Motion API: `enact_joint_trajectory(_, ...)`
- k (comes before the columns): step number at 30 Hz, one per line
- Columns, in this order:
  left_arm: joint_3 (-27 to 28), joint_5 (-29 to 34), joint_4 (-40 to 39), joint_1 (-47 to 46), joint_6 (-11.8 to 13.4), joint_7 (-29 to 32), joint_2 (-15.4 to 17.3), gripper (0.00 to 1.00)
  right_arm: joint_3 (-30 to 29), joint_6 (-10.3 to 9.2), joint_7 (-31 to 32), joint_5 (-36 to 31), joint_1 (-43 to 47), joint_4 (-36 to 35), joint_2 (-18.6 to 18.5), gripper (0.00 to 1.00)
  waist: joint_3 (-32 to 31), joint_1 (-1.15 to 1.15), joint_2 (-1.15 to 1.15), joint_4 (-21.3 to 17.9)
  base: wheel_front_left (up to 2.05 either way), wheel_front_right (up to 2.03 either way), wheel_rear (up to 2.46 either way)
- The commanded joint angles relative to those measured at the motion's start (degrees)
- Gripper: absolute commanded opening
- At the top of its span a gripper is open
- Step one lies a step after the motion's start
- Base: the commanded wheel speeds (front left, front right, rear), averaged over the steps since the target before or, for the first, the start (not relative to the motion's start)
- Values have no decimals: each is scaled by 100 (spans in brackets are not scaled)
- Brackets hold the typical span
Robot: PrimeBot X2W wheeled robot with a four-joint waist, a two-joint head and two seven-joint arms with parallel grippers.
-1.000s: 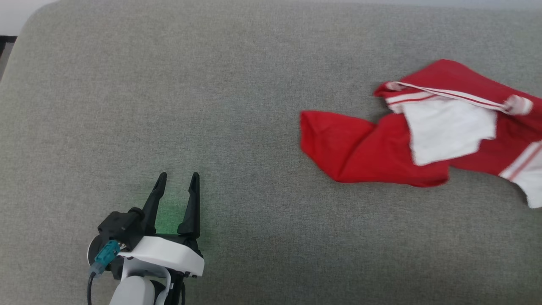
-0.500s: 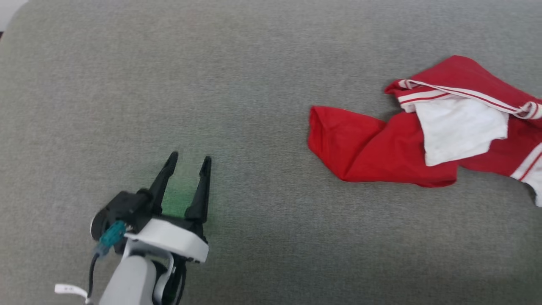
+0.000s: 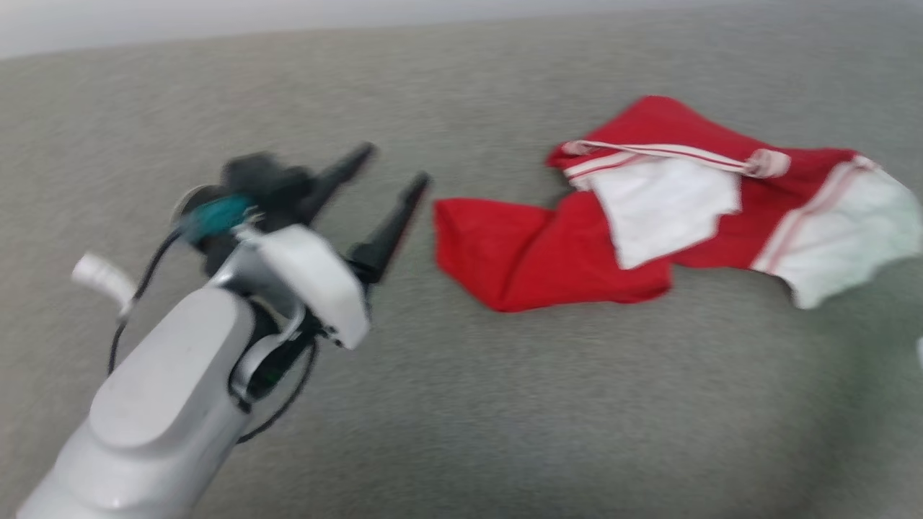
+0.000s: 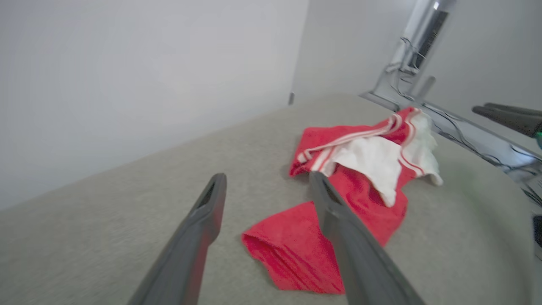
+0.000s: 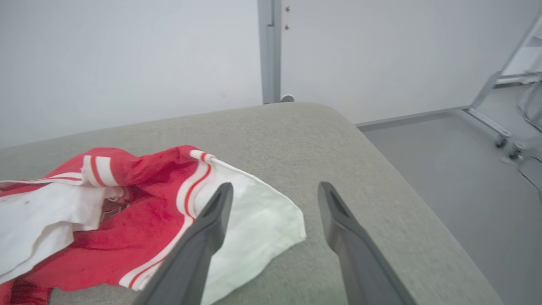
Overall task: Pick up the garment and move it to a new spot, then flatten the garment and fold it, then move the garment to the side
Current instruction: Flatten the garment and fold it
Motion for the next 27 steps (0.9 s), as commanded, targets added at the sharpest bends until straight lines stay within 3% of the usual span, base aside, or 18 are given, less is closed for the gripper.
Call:
enact_joint_trajectory(1,-281,-320,-94,-208,-11,405,61,100,37,-3,-101,44,129,-125,96,100,-91,0,0,-386,0,0,0)
enact_joint_trajectory(7,-927,-2024,-17,-1001,-4,2471,2,100,319,-2,-308,9,406,-681,565,100,-9,0,0,-962,0,0,0)
enact_joint_trajectory(12,-1066,-2726,360,-1310,39,3336,-384,100,500,-2,-359,41,433,-828,776,100,105,0,0,-1317,0,0,0)
enact_joint_trajectory(17,-1026,-3058,877,-1458,168,3661,-680,100,602,-2,-456,64,337,-700,899,100,243,0,0,-1567,0,0,0)
enact_joint_trajectory(27,-1028,-2870,1932,-1774,135,3484,-729,100,826,-2,-641,124,151,-410,954,100,413,0,0,-1812,0,0,0)
